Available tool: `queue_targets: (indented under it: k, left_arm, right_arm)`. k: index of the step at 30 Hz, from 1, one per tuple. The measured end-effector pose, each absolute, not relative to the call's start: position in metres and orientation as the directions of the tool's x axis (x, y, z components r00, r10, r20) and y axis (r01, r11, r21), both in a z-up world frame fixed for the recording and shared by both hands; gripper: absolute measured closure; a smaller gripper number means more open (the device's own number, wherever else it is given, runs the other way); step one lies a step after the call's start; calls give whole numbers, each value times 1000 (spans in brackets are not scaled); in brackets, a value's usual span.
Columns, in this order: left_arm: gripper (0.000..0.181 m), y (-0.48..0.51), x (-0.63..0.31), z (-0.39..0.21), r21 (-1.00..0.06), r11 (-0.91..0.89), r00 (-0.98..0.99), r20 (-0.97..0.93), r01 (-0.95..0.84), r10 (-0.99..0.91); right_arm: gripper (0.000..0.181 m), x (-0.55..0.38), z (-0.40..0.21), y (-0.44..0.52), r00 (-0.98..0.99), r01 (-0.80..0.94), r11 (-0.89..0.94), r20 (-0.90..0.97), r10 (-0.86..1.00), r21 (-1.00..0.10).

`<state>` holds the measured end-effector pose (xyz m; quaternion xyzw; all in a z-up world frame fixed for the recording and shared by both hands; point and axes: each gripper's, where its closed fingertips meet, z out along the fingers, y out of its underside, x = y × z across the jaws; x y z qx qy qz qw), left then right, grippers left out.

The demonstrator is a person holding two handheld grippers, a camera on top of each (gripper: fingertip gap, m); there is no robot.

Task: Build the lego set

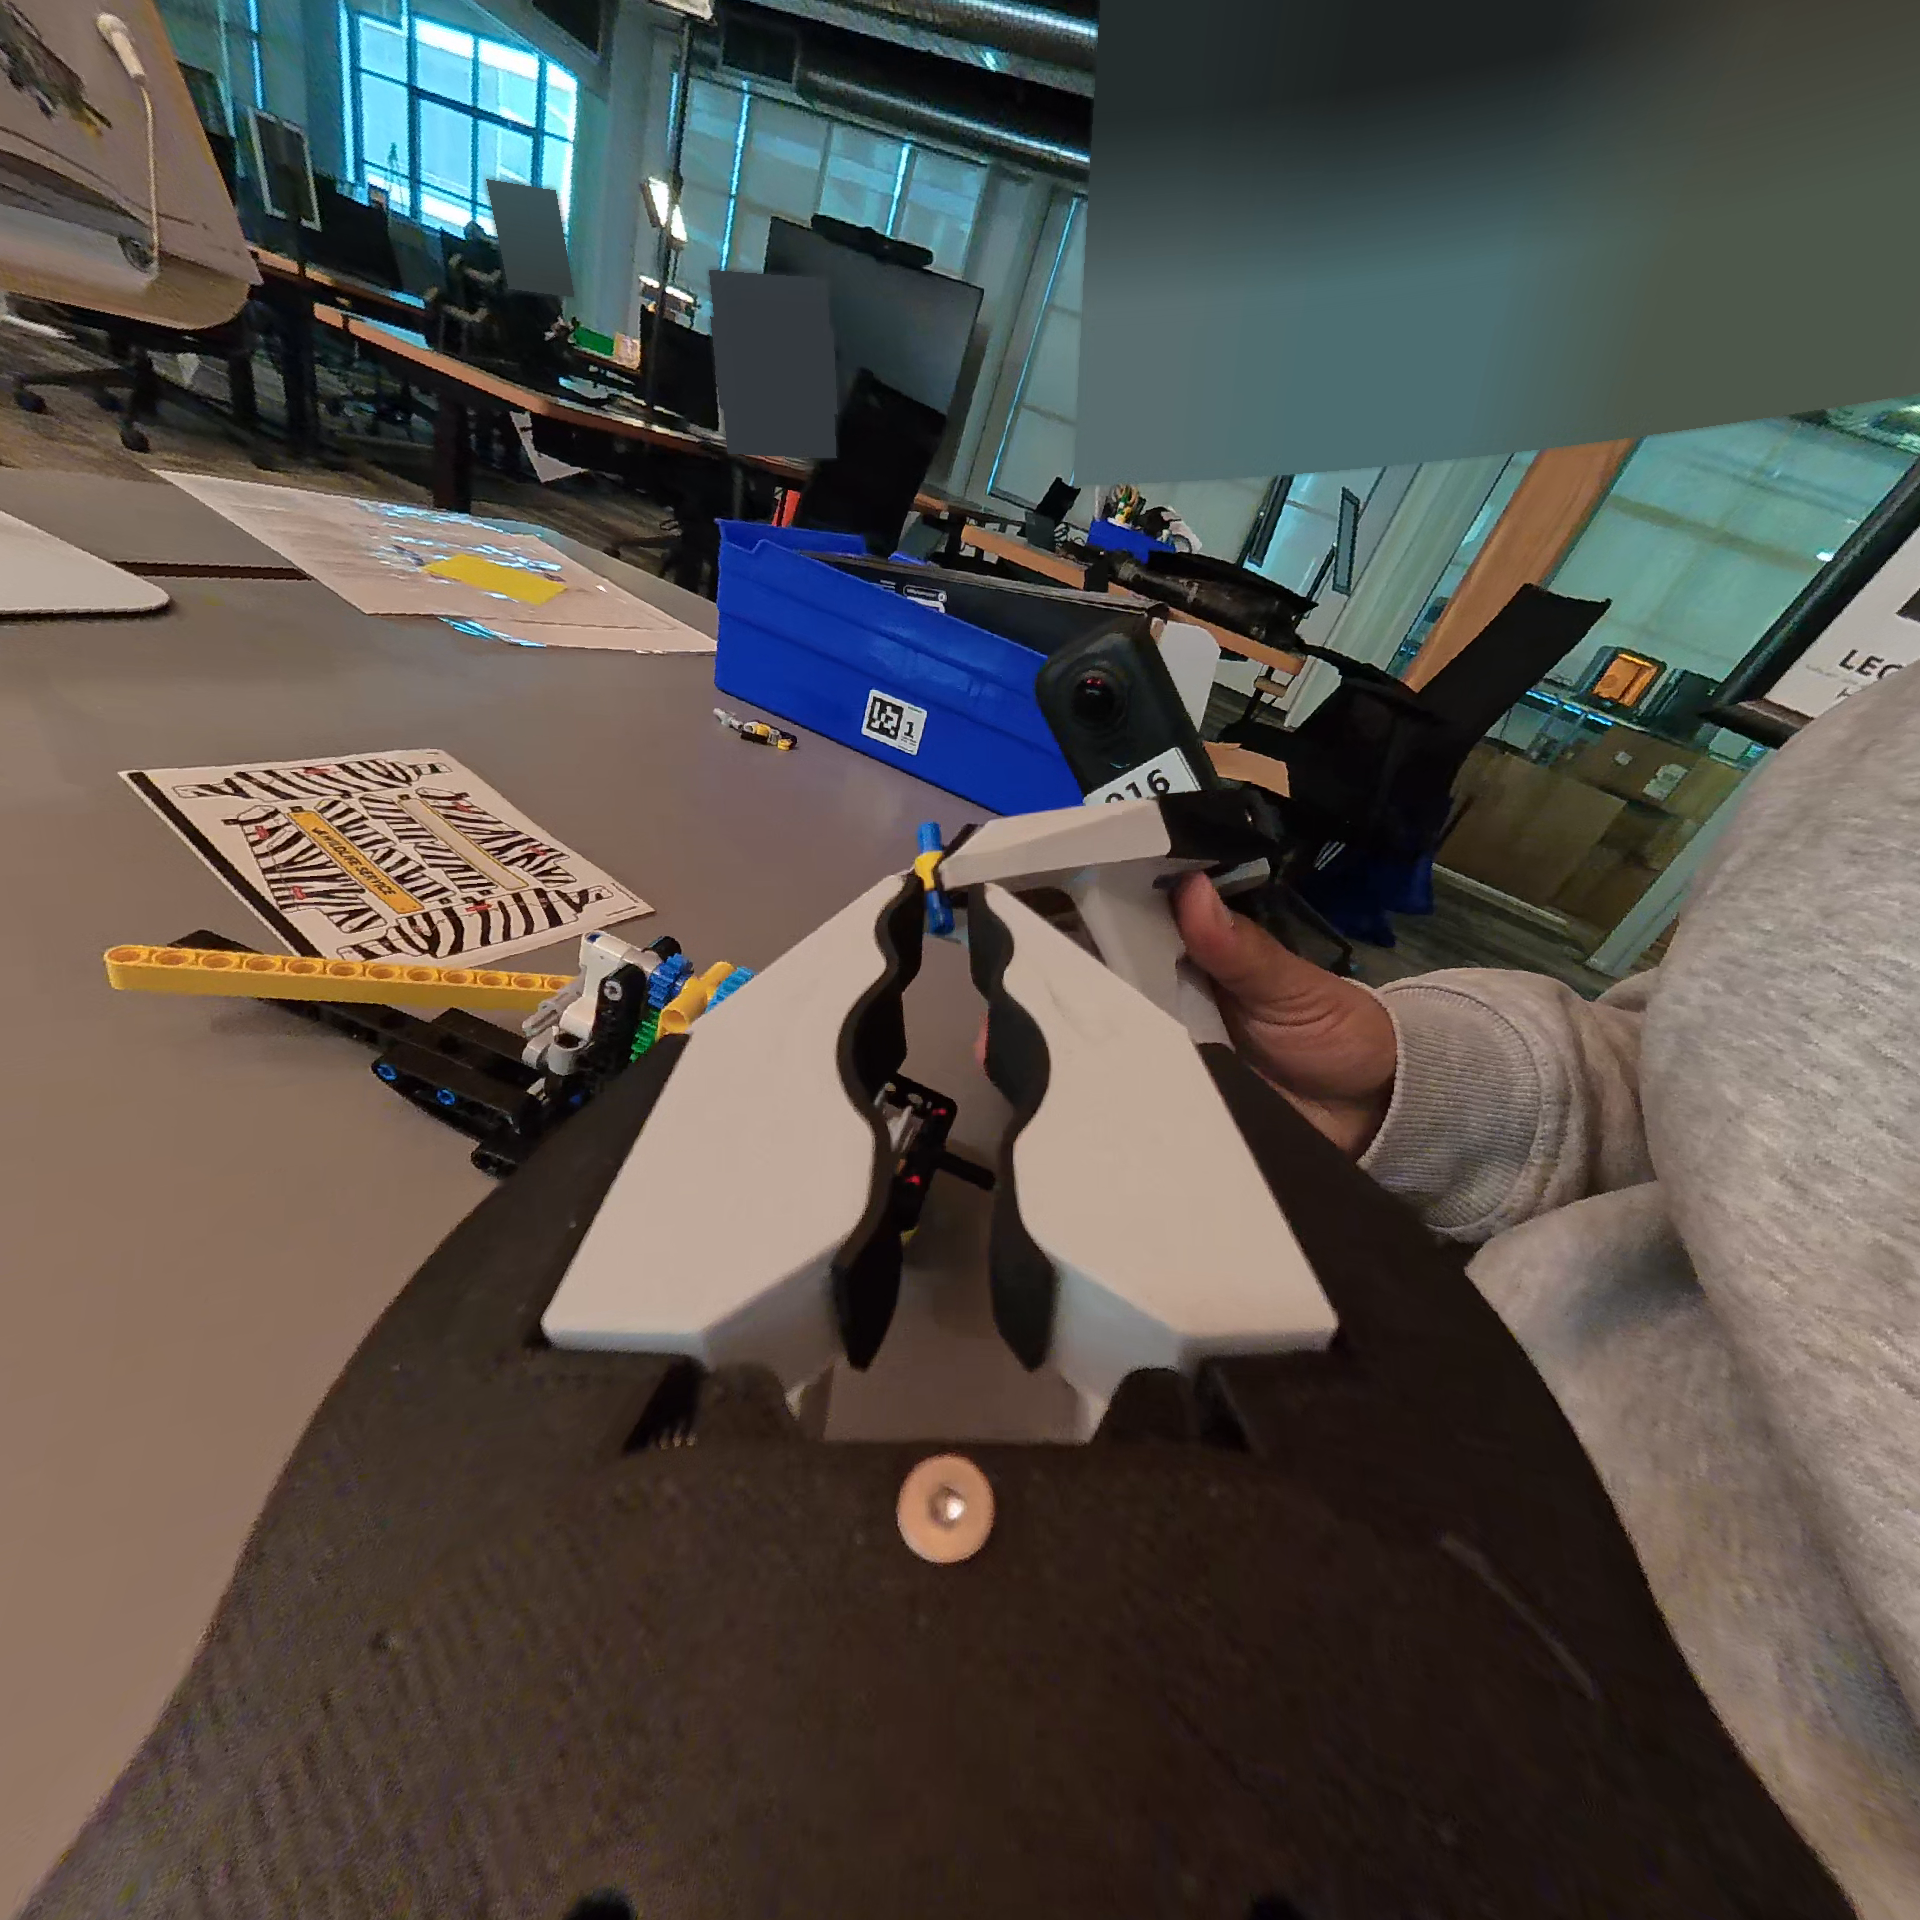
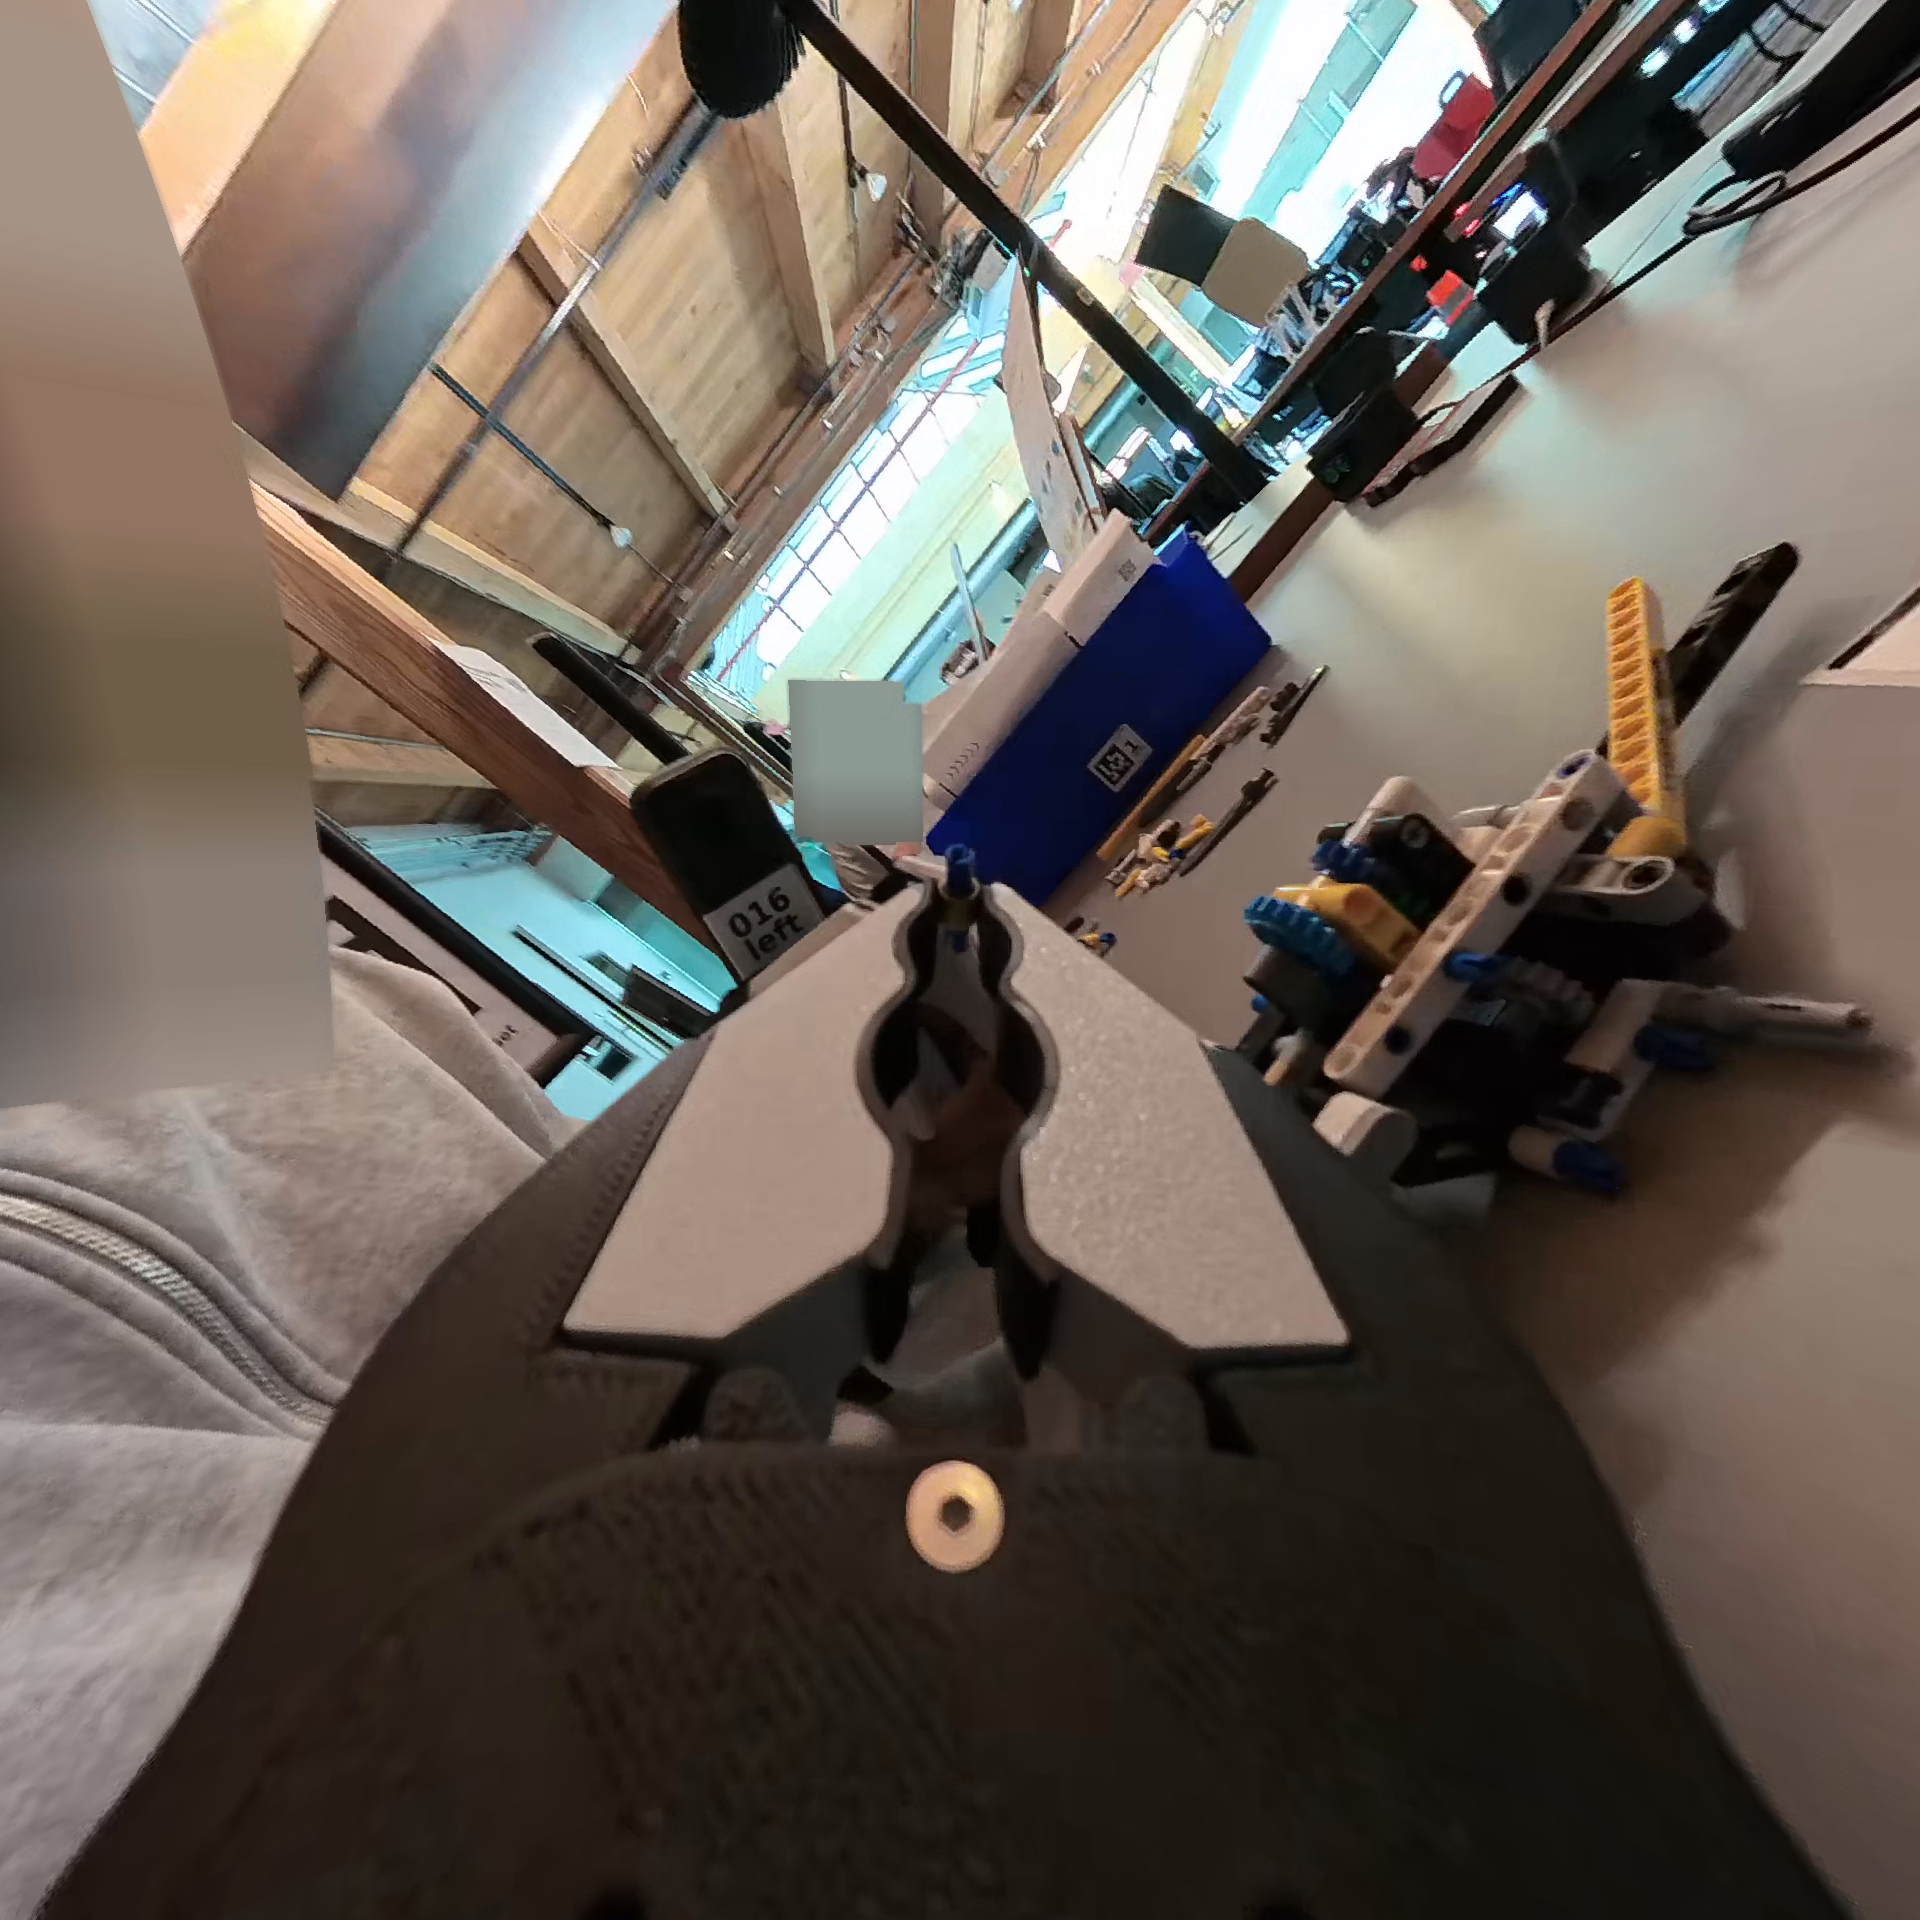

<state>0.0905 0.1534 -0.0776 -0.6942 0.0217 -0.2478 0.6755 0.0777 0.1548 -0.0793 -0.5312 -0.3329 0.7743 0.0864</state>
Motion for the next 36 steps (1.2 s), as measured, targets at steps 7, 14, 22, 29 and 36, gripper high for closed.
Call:
queue_targets:
  k: [7, 14, 22, 29, 36]
  left_arm:
    - [180, 154, 90, -79, -954, -83, 886, 297, 287, -355]
    - [171, 154, 96, -81, -964, -90, 891, 265, 250, -369]
    - [178, 155, 94, -84, -983, -81, 930, 182, 164, -320]
    - [168, 156, 99, -85, -997, -60, 955, 69, 54, -290]
    - [165, 158, 88, -86, -999, -52, 980, 3, -8, -198]
  right_arm:
    - [176, 77, -81, 155, -414, 231, -766, -773, 480, -600]
    - [176, 77, -80, 154, -429, 249, -784, -790, 438, -569]
    - [177, 77, -82, 154, -427, 264, -795, -805, 411, -546]
    - [176, 76, -81, 156, -428, 267, -814, -821, 379, -515]
    - [176, 76, -81, 153, -436, 285, -815, -826, 359, -504]
